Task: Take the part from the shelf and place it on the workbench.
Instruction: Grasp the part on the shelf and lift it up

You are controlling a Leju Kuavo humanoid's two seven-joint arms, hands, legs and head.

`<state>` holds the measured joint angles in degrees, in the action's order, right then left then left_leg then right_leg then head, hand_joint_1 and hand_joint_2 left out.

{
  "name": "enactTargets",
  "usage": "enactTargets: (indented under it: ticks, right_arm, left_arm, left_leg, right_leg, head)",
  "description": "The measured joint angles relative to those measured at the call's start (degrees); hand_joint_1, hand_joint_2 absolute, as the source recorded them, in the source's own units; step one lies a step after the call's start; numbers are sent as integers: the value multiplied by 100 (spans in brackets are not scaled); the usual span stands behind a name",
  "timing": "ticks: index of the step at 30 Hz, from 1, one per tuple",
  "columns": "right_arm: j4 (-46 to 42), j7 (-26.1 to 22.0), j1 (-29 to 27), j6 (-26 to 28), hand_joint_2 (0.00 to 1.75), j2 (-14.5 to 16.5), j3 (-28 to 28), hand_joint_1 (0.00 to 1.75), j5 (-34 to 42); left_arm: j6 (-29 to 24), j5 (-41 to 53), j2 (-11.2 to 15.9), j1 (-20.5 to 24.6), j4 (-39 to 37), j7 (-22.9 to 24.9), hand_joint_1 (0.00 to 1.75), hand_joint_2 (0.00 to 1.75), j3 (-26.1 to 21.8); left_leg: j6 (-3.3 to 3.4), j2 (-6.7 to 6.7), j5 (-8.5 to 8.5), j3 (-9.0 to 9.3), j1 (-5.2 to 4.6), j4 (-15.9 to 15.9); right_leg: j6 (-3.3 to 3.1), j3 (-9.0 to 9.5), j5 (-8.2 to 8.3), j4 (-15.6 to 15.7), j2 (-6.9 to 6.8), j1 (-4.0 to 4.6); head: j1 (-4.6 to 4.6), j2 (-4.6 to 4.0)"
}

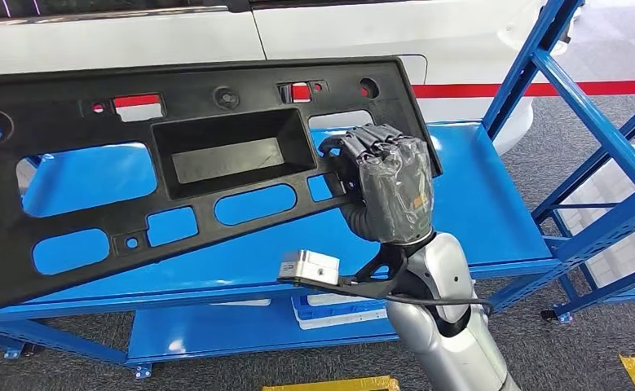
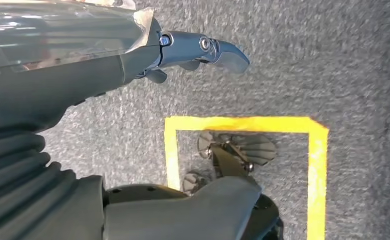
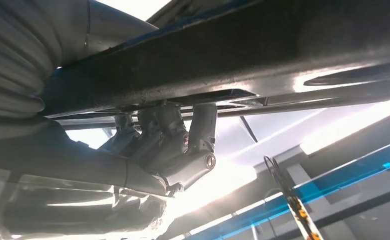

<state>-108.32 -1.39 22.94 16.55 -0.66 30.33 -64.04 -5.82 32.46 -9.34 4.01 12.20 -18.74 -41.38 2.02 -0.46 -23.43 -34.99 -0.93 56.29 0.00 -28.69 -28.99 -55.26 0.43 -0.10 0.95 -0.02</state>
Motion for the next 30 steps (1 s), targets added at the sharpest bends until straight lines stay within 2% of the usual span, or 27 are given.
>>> enactTargets:
  ticks: [5,9,15,17,19,21,22,23,24,26,28,30]
  right_arm:
    - [0,-77,-47,31,175,10,-28,175,309]
    - [0,-80,-71,33,175,15,-46,175,368]
    - [0,-87,-76,35,175,19,-48,175,390]
    - [1,-106,-74,35,175,21,-50,175,440]
    - [8,-155,-77,45,175,20,-57,175,543]
    - [27,-208,-103,68,175,12,-64,175,656]
    - [40,-227,-124,80,175,8,-67,175,695]
    - [54,-243,-141,90,175,6,-68,175,723]
    - [64,-254,-151,96,175,5,-71,175,740]
    - [74,-260,-149,97,175,12,-80,175,773]
    - [74,-249,-144,86,175,46,-88,175,845]
    - [74,-233,-143,62,175,117,-90,175,945]
  left_arm:
    - [-158,26,-2,1,0,331,0,175,-16]
    - [-196,63,-2,2,0,398,0,175,-23]
    - [-199,72,-2,3,0,421,0,175,-24]
    - [-199,75,-4,8,0,475,0,175,-24]
    - [-197,84,-8,13,0,532,0,175,-25]
    - [-191,89,-8,15,0,565,0,175,-26]
    - [-196,91,-8,15,0,575,0,175,-26]
    - [-215,99,-8,14,0,588,0,175,-27]
    - [-246,107,-10,13,0,600,0,175,-27]
    - [-311,120,-16,13,0,626,0,175,-29]
    - [-337,102,-20,15,0,656,0,175,-41]
    - [-367,56,-23,15,0,700,0,175,-57]
  left_leg:
    - [5,-1,-7,-3,-12,8]
    - [20,-1,-17,-7,-19,18]
    - [104,0,-48,-14,-19,66]
    - [150,16,-15,25,16,0]
    - [192,34,14,61,47,-62]
    - [201,36,18,55,45,-64]
    - [199,35,20,50,44,-63]
    - [194,34,23,46,47,-57]
    - [187,32,26,42,55,-47]
    - [153,25,22,22,70,4]
    - [85,13,24,-18,65,72]
    - [10,0,54,-60,55,110]
  right_leg:
    - [1,0,1,2,0,-20]
    - [8,2,-3,2,0,-39]
    - [67,28,-13,9,0,-48]
    - [77,-1,-89,-80,-5,-29]
    - [37,-226,-363,-570,-11,-19]
    - [5,-619,-693,-1391,-11,-36]
    - [26,-755,-767,-1674,-11,-51]
    - [74,-788,-741,-1743,-12,-68]
    - [138,-699,-618,-1559,-14,-87]
    - [252,-294,-281,-741,-26,-132]
    - [255,-37,-60,-224,-11,-119]
    - [190,-55,-1,-199,17,-82]
  head:
    - [1,0]
    - [1,1]
    - [1,1]
    - [1,0]
    - [-10,1]
    - [-23,1]
    - [-22,0]
    - [-23,1]
    - [-23,1]
    - [-25,1]
    - [-31,0]
    - [-23,0]
